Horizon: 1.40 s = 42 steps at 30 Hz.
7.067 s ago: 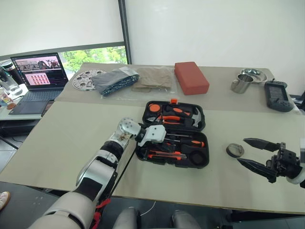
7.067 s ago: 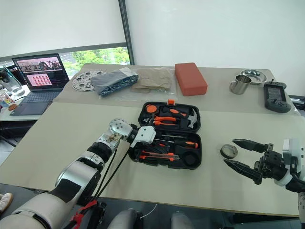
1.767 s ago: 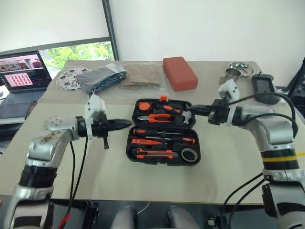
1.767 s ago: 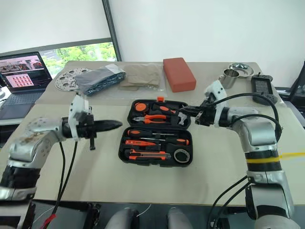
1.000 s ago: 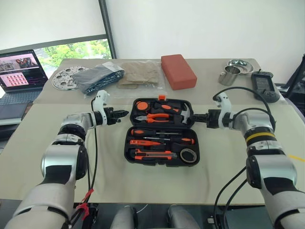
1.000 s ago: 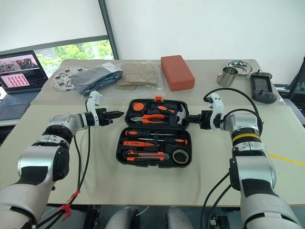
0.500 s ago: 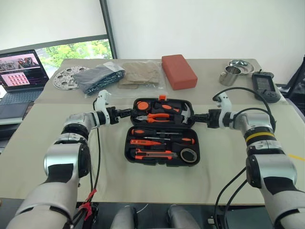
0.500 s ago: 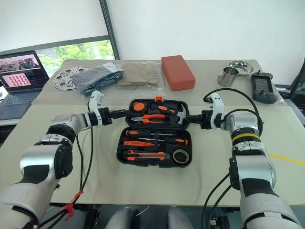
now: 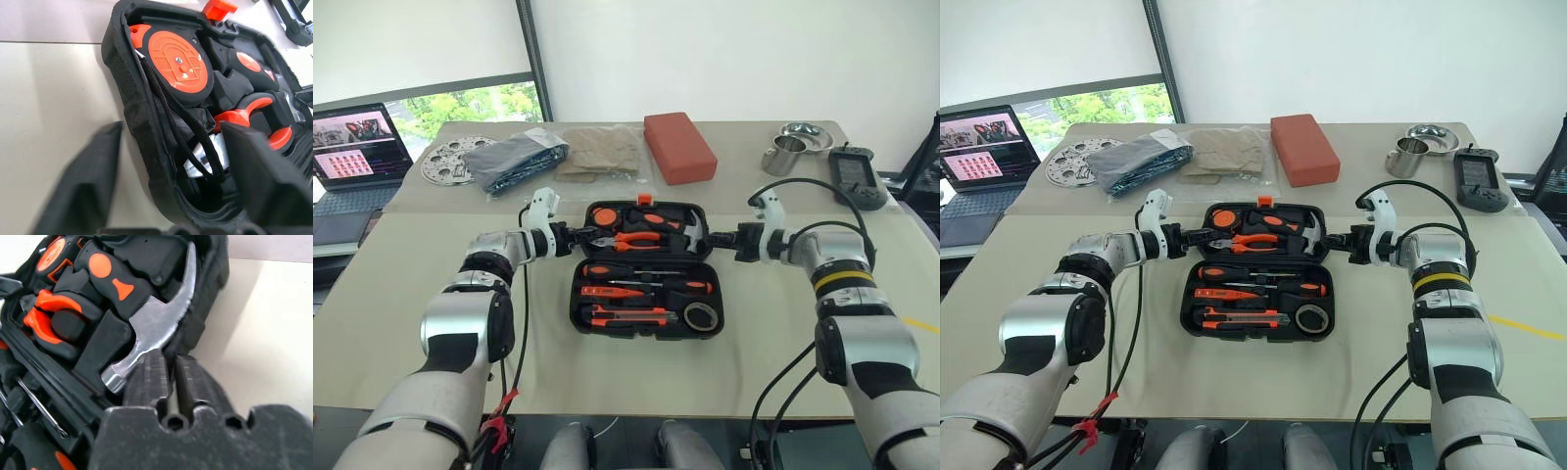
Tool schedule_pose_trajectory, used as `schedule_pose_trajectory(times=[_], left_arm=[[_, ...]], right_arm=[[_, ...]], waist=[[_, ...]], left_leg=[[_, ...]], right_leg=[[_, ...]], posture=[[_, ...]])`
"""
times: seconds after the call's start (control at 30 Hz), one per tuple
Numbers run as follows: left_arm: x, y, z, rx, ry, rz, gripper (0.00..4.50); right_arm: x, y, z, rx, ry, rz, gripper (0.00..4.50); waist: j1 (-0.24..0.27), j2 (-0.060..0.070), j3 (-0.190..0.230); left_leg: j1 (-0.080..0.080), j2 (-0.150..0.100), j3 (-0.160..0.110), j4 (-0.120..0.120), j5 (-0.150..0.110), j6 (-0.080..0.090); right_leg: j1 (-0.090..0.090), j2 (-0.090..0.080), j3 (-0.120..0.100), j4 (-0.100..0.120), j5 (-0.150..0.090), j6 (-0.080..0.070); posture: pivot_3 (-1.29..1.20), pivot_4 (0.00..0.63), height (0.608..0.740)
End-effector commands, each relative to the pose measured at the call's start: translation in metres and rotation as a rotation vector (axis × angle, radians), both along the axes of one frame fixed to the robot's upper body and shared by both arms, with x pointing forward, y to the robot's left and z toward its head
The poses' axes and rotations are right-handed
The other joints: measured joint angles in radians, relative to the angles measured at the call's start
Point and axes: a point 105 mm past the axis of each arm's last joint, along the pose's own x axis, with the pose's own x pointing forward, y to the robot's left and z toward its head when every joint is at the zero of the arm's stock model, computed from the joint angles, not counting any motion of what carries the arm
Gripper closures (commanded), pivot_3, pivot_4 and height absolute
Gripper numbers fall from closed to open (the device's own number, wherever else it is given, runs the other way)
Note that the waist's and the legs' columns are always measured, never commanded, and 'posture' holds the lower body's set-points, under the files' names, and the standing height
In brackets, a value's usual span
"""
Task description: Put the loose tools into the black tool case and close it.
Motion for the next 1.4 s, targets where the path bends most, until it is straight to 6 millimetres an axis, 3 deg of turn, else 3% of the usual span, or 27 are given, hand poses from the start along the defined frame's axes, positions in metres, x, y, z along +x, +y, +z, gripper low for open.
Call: schedule_pose_trajectory(times=[0.03,0.17,0.2,0.43,0.6,0.87,1.0,1.2,1.4], left_arm=[[0.005,-0.004,0.015,0.000,-0.030,-0.010,2.99],[0.004,-0.006,0.013,0.002,-0.025,-0.013,4.33],[0.004,-0.006,0.013,0.001,-0.024,-0.013,4.47],[0.004,-0.005,0.019,-0.040,-0.043,-0.026,4.47],[0.003,-0.007,0.034,-0.064,-0.140,-0.089,4.47],[0.011,-0.003,0.076,0.059,-0.512,-0.116,4.47],[0.002,-0.004,0.084,0.250,-0.776,-0.203,4.47],[-0.011,0.000,0.072,0.445,-0.988,-0.235,4.47],[-0.043,0.000,0.035,0.761,-1.261,-0.389,4.47]], right_arm=[[0.004,0.002,0.015,0.012,-0.043,0.012,4.50],[0.003,0.004,0.015,0.017,-0.041,0.020,4.50],[0.003,0.004,0.015,0.018,-0.041,0.021,4.50],[0.005,0.005,0.024,0.042,-0.111,0.032,4.50],[0.006,0.004,0.040,0.081,-0.262,0.048,4.50],[0.002,-0.004,0.061,0.098,-0.522,0.034,4.50],[-0.008,-0.003,0.056,-0.068,-0.703,0.101,4.50],[-0.024,-0.001,0.043,-0.217,-0.891,0.186,4.50],[-0.046,-0.006,0.022,-0.443,-1.069,0.319,4.50]], waist=[[0.000,0.000,0.000],[0.002,0.001,-0.001],[0.002,0.002,-0.001],[0.001,0.002,-0.001],[0.002,0.002,-0.001],[0.002,0.002,-0.001],[0.001,0.002,-0.001],[0.002,0.002,-0.001],[-0.001,0.001,0.000]], left_leg=[[0.000,0.000,0.000,0.000,0.000,0.000],[0.000,0.000,-0.001,0.000,0.000,0.000],[0.000,0.000,-0.001,0.000,0.000,0.000],[0.001,-0.001,-0.002,0.000,0.002,-0.003],[-0.001,-0.001,-0.002,-0.001,0.003,-0.005],[-0.005,-0.001,-0.004,-0.001,0.006,-0.010],[-0.005,-0.001,-0.004,-0.003,0.006,-0.010],[-0.005,0.000,-0.003,-0.003,0.006,-0.010],[0.007,0.000,-0.002,-0.004,0.006,-0.009]], right_leg=[[0.000,0.000,0.000,0.000,0.000,0.000],[0.000,0.000,-0.001,0.000,0.000,0.000],[0.000,0.000,0.000,0.000,0.000,0.000],[0.000,0.000,-0.001,-0.001,0.000,0.000],[-0.001,0.000,-0.001,-0.001,0.000,0.000],[-0.004,0.000,-0.001,0.003,0.000,0.000],[-0.004,0.000,-0.001,0.003,0.000,0.000],[-0.004,0.000,0.000,0.003,0.001,0.000],[0.008,0.000,0.002,-0.004,0.001,-0.001]], posture=[[0.00,0.150,0.727],[0.00,0.150,0.727],[0.00,0.150,0.727],[0.00,0.150,0.727],[0.00,0.150,0.727],[0.00,0.150,0.727],[0.00,0.150,0.727],[0.00,0.150,0.727],[0.00,0.150,0.727]])
